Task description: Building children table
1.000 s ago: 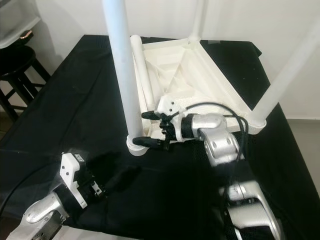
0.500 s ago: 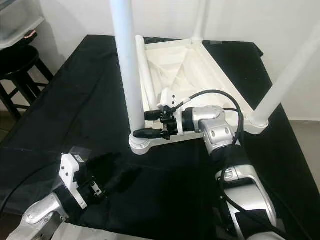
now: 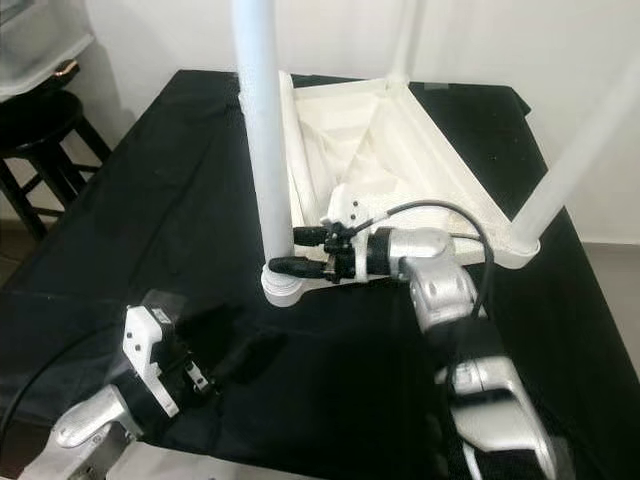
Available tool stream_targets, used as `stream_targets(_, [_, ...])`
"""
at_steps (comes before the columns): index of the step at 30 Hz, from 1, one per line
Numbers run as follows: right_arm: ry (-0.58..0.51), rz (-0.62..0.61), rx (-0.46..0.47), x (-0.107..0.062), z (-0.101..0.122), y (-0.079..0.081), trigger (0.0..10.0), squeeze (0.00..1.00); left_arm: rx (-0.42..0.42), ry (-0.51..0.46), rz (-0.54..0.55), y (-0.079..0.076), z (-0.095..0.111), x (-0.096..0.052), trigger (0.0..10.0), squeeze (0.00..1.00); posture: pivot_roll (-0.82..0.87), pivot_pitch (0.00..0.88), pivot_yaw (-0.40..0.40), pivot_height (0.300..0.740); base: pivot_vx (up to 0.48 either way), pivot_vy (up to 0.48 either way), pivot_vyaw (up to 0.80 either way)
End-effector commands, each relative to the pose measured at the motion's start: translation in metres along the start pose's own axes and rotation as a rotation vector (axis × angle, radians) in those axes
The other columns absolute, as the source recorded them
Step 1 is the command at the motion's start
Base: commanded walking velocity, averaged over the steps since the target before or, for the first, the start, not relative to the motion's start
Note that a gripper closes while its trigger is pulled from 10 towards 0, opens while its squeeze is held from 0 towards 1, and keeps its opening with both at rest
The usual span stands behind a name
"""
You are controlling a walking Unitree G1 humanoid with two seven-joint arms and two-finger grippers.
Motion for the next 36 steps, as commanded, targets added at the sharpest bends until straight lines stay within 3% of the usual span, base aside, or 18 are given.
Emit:
stream_targets(1, [0.061, -0.431, 0.144, -0.004, -0.040, -0.012, 10.0, 0.00, -0.001, 0.022, 0.002, 0.002, -0.004, -0.004, 10.0, 0.00, 0.00, 0.203, 0.016, 0.740, 0.000, 0.000, 0.00])
stream_targets(2, [0.073, -0.565, 0.185, -0.006, -0.053, -0.002, 10.0, 0.00, 0.000, 0.022, 0.003, 0.003, -0.004, -0.004, 10.0, 0.00, 0.00, 0.203, 0.024, 0.740, 0.000, 0.000, 0.00])
stream_targets(3, [0.073, -0.565, 0.185, -0.006, -0.053, -0.002, 10.0, 0.00, 0.000, 0.022, 0.003, 0.003, -0.004, -0.004, 10.0, 0.00, 0.00, 0.203, 0.024, 0.740, 0.000, 0.000, 0.00])
stream_targets(4, [0.088, -0.600, 0.202, -0.002, -0.062, 0.012, 10.0, 0.00, 0.000, 0.023, 0.003, 0.004, -0.004, -0.004, 10.0, 0.00, 0.00, 0.203, 0.024, 0.740, 0.000, 0.000, 0.00])
stream_targets(6, [0.169, -0.541, 0.012, 0.012, -0.062, 0.032, 10.0, 0.00, 0.002, 0.026, 0.003, 0.005, -0.005, -0.004, 10.0, 0.00, 0.00, 0.194, 0.030, 0.740, 0.000, 0.000, 0.00])
stream_targets(8, [0.188, -0.519, -0.042, 0.015, -0.061, 0.036, 10.0, 0.00, 0.002, 0.026, 0.003, 0.006, -0.005, -0.004, 10.0, 0.00, 0.00, 0.194, 0.030, 0.740, 0.000, 0.000, 0.00])
stream_targets(11, [0.140, -0.555, 0.047, 0.016, -0.058, 0.028, 10.0, 0.00, 0.001, 0.027, 0.003, 0.006, -0.006, -0.004, 10.0, 0.00, 0.00, 0.194, 0.020, 0.740, 0.000, 0.000, 0.00])
stream_targets(15, [0.140, -0.612, 0.075, 0.013, -0.055, 0.031, 10.0, 0.00, 0.003, 0.022, 0.013, 0.007, -0.005, -0.004, 10.0, 0.00, -0.01, 0.194, 0.021, 0.740, 0.000, 0.000, 0.00])
stream_targets(20, [0.078, -0.593, 0.213, 0.014, -0.050, 0.035, 10.0, 0.00, 0.003, 0.020, 0.013, 0.007, -0.005, -0.004, 10.0, 0.00, 0.00, 0.196, 0.022, 0.740, 0.000, 0.000, 0.00])
stream_targets(21, [0.041, -0.531, 0.282, 0.018, -0.044, 0.039, 10.0, 1.00, 0.002, 0.020, 0.012, 0.006, -0.005, -0.003, 10.0, 0.00, 0.00, 0.195, 0.021, 0.740, 0.000, 0.000, 0.00])
stream_targets(22, [0.041, -0.531, 0.282, 0.018, -0.044, 0.039, 10.0, 1.00, 0.002, 0.020, 0.012, 0.006, -0.005, -0.003, 10.0, 0.00, 0.00, 0.195, 0.021, 0.740, 0.000, 0.000, 0.00])
stream_targets(23, [-0.011, -0.360, 0.291, 0.026, -0.027, 0.049, 10.0, 1.00, 0.000, 0.019, 0.009, 0.005, -0.005, -0.002, 10.0, 0.00, 0.00, 0.195, 0.017, 0.740, 0.000, 0.000, 0.00])
stream_targets(24, [-0.026, -0.275, 0.259, 0.029, -0.018, 0.056, 10.0, 1.00, -0.001, 0.018, 0.008, 0.004, -0.005, -0.002, 10.0, 0.00, 0.00, 0.195, 0.017, 0.740, 0.000, 0.000, 0.00])
stream_targets(25, [-0.026, -0.275, 0.259, 0.029, -0.018, 0.056, 10.0, 1.00, -0.001, 0.018, 0.008, 0.004, -0.005, -0.002, 10.0, 0.00, 0.00, 0.195, 0.017, 0.740, 0.000, 0.000, 0.00])
stream_targets(28, [-0.053, -0.007, 0.090, 0.025, 0.010, 0.068, 10.0, 1.00, -0.005, 0.014, 0.007, 0.002, -0.005, -0.001, 10.0, 0.00, 0.00, 0.196, 0.011, 0.740, 0.000, 0.000, 0.00])
stream_targets(29, [-0.042, 0.057, 0.033, 0.021, 0.013, 0.067, 10.0, 0.01, -0.005, 0.013, 0.008, 0.002, -0.005, 0.000, 10.0, 0.00, 0.00, 0.196, 0.010, 0.740, 0.000, 0.000, 0.00])
stream_targets(35, [-0.012, 0.228, -0.078, 0.009, 0.028, 0.050, 10.0, 0.00, -0.009, 0.009, 0.010, 0.001, -0.005, 0.001, 10.0, 0.00, 0.00, 0.188, 0.014, 0.740, 0.000, 0.000, 0.00])
stream_targets(36, [-0.004, 0.256, -0.083, 0.006, 0.032, 0.039, 10.0, 0.00, -0.009, 0.010, 0.009, 0.001, -0.005, 0.001, 10.0, 0.00, 0.01, 0.184, 0.014, 0.740, 0.000, 0.000, 0.00])
Point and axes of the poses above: a point about 5 cm out from each wrist's last joint towards the gripper, its own x axis pointing out of the wrist towards the gripper, its own z axis along the axis of the wrist's last joint, y = z × x, the point moved 5 cm from there along x, pointing out of the wrist towards the gripper, and after that the axes turned 6 degrees about x, right-handed, at the moved point
